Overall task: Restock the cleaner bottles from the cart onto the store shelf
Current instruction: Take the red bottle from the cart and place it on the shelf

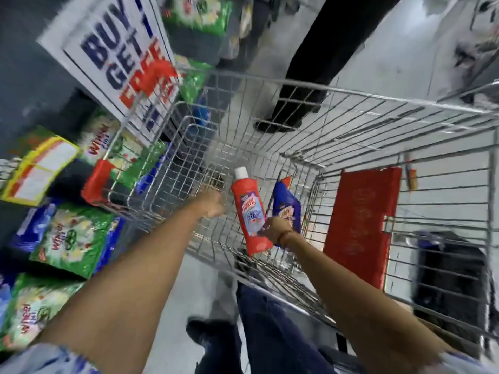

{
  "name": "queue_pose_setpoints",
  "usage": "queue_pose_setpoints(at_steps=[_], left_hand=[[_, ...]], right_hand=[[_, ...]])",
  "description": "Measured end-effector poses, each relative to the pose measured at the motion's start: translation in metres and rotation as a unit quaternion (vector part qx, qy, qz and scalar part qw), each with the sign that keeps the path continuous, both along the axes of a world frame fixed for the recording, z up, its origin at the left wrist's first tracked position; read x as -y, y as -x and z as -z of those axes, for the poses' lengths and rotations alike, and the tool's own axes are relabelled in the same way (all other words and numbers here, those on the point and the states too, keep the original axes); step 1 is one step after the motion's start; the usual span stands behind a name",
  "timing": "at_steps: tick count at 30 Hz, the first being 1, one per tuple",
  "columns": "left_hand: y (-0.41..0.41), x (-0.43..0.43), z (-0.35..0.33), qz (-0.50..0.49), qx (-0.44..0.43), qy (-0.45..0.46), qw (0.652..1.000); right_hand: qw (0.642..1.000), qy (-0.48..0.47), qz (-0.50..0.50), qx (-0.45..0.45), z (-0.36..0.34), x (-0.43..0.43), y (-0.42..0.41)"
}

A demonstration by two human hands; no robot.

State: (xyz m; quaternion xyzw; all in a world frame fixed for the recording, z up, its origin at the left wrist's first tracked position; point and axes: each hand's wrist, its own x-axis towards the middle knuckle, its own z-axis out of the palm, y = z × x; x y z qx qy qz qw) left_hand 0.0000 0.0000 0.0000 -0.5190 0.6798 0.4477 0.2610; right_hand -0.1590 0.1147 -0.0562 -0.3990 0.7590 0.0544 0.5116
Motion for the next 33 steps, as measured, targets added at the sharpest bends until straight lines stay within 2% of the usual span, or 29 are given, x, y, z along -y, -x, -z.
queue_pose_setpoints(at_steps=[2,4,7,10,14,15,19,22,27,29,33], left_hand=[[0.013,0.005,0.018,-0.032,0.001,-0.004,0.999],[0.027,0.005,0.033,-0.08,-0.017,-0.019,0.996],[0.046,0.003,0.056,-0.199,-0.072,-0.027,0.977],[0.055,-0.004,0.075,-0.348,-0.138,-0.112,0.921],[0.059,-0.004,0.09,-0.513,-0.132,-0.218,0.819],[0.058,-0.002,0.091,-0.531,-0.133,-0.228,0.805],[0.049,0.007,0.079,-0.521,-0.121,-0.233,0.812],[0.039,0.021,0.056,-0.495,-0.125,-0.228,0.829],[0.02,0.039,-0.003,-0.478,-0.222,-0.183,0.83],[0.013,0.041,-0.032,-0.478,-0.286,-0.169,0.813],[-0.002,0.041,-0.095,-0.495,-0.41,-0.133,0.754]], right_hand=[[1.0,-0.019,0.024,0.002,0.02,0.0,-0.008],[0.997,0.007,0.076,-0.011,0.037,-0.003,-0.018],[0.994,0.021,0.104,-0.018,0.063,-0.005,-0.024],[0.984,0.004,0.18,-0.001,0.076,-0.005,-0.026],[0.971,0.052,0.233,-0.017,0.083,0.003,-0.032],[0.969,0.057,0.241,-0.016,0.081,0.003,-0.032],[0.964,0.045,0.258,0.033,0.066,0.008,-0.027],[0.955,0.078,0.269,0.094,0.041,0.017,-0.017],[0.911,0.145,0.307,0.236,-0.023,0.037,-0.008],[0.904,0.182,0.287,0.258,-0.055,0.043,-0.01],[0.905,0.242,0.226,0.269,-0.119,0.054,-0.031]])
